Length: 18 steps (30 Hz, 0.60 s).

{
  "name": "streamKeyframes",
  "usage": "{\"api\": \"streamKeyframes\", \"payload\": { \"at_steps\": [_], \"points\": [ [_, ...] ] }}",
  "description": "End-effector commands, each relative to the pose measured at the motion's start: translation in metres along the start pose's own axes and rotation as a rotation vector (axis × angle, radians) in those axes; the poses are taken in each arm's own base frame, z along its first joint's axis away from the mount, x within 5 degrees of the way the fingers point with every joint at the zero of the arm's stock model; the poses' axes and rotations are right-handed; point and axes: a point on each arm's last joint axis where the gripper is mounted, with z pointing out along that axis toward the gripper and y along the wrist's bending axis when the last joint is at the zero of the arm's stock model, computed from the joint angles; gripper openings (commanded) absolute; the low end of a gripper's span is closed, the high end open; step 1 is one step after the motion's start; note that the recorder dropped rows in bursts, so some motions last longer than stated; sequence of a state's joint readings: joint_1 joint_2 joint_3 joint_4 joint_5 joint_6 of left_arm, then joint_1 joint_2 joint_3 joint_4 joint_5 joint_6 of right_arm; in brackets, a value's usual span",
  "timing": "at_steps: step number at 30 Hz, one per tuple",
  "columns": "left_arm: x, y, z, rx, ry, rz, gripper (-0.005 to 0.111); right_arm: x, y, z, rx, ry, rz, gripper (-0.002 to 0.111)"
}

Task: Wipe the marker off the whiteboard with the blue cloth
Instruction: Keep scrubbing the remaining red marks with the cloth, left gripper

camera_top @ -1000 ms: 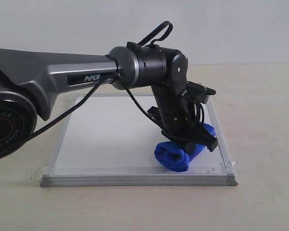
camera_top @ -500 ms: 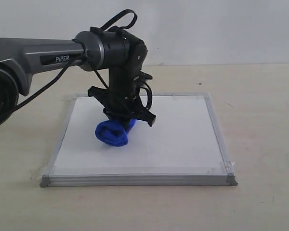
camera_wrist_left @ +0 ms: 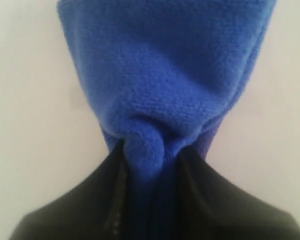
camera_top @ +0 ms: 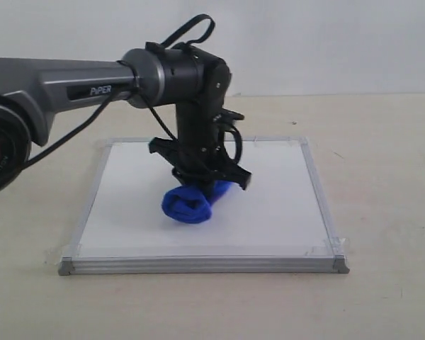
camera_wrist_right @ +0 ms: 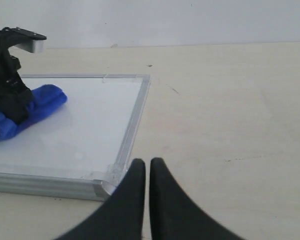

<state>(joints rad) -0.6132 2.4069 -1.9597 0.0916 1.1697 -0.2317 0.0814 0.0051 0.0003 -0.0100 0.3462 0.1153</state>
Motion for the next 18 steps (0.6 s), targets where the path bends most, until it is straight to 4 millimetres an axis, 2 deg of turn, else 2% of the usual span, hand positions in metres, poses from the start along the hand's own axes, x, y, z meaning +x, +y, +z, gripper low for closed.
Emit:
{"api": "streamKeyframes", "payload": {
  "at_steps": [1, 4, 9, 14, 18],
  "points": [
    [0.002, 0.045, 0.021, -0.121, 0.078, -0.106, 0.004, -0.001, 0.000, 0.000, 0.002, -0.011, -0.002, 0.000],
    [0.003, 0.038, 0.021, -0.081, 0.085, -0.124, 0.004, -0.001, 0.000, 0.000, 0.002, -0.011, -0.002, 0.000],
    [0.001, -0.007, 0.017, 0.138, 0.030, -0.005, 0.004, -0.001, 0.000, 0.000, 0.002, -0.011, -0.002, 0.000],
    [0.002, -0.050, 0.002, 0.193, -0.085, 0.098, 0.004, -0.001, 0.000, 0.000, 0.002, -0.009, -0.002, 0.000],
    [0.001, -0.065, -0.012, 0.232, -0.156, 0.107, 0.004, -0.001, 0.000, 0.000, 0.002, -0.009, -0.002, 0.000]
  ]
}}
